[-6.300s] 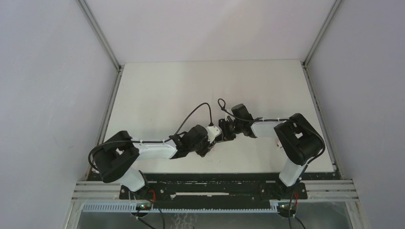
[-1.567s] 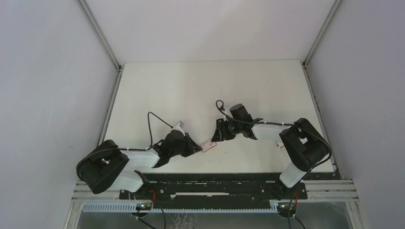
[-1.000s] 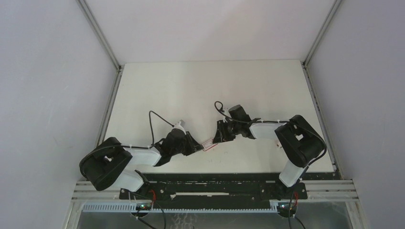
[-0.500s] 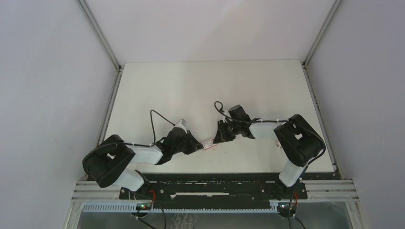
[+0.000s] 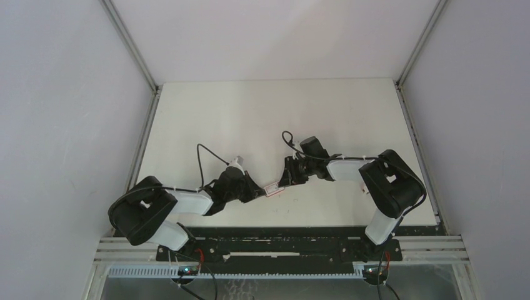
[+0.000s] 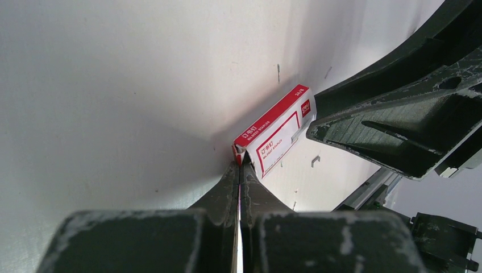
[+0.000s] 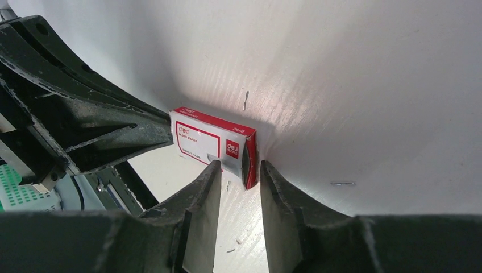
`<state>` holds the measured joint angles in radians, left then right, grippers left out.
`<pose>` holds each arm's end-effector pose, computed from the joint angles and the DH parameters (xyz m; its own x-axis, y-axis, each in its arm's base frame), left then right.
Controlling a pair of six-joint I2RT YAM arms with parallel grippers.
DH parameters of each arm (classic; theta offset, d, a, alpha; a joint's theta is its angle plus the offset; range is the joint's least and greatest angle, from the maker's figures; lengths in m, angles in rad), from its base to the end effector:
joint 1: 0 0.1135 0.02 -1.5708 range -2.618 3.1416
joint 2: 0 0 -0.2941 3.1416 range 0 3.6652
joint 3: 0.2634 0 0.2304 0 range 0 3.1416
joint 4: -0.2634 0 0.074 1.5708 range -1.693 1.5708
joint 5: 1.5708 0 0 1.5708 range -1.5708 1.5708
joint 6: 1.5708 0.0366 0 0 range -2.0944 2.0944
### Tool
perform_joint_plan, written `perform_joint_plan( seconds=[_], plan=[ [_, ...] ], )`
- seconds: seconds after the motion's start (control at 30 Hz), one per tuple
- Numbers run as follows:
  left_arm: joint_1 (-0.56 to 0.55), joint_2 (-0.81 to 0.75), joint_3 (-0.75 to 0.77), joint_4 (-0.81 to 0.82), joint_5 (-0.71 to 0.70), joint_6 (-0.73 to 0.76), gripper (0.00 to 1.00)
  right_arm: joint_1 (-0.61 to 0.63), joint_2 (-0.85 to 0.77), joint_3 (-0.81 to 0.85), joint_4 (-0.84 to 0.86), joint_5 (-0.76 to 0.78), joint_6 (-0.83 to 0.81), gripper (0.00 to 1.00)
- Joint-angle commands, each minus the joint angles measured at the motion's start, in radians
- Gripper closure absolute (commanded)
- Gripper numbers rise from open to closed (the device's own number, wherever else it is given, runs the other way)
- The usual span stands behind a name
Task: Load the staples into the stapler
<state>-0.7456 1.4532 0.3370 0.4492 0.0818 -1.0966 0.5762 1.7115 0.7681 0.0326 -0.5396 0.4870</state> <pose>0.1624 -0.1541 0.1637 -0.8510 -0.4210 -0.3138 -0.0741 0.6878 -0.7221 0.2455 0.1820 0.1766 -0.9278 -0.1240 -0.3519 -0.3365 0.6855 0.6456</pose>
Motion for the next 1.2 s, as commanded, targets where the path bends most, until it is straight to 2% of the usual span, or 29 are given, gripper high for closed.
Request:
perform_joint_plan(
  seconds=[0.0, 0.33, 0.53, 0.6, 0.93, 1.17],
  plan=[
    [0.003, 0.006, 0.014, -0.092, -0.020, 0.033, 1.00, -0.007, -0.043, 0.025, 0.040, 0.000, 0.014, 0.70],
    [0.003, -0.006, 0.014, -0.101, -0.019, 0.040, 1.00, -0.007, -0.037, 0.030, 0.054, -0.009, 0.023, 0.83],
    [0.003, -0.009, 0.015, -0.105, -0.019, 0.041, 1.00, -0.007, -0.038, 0.030, 0.057, -0.015, 0.025, 0.94],
    [0.003, -0.013, 0.014, -0.106, -0.024, 0.041, 1.00, -0.007, -0.035, 0.030, 0.057, -0.014, 0.026, 1.00],
    [0.003, -0.061, 0.013, -0.159, -0.060, 0.052, 1.00, -0.014, -0.055, 0.017, 0.022, 0.089, 0.023, 1.00],
    [0.006, -0.071, 0.004, -0.168, -0.062, 0.051, 1.00, -0.034, -0.067, 0.004, 0.026, 0.093, 0.023, 1.00]
  ],
)
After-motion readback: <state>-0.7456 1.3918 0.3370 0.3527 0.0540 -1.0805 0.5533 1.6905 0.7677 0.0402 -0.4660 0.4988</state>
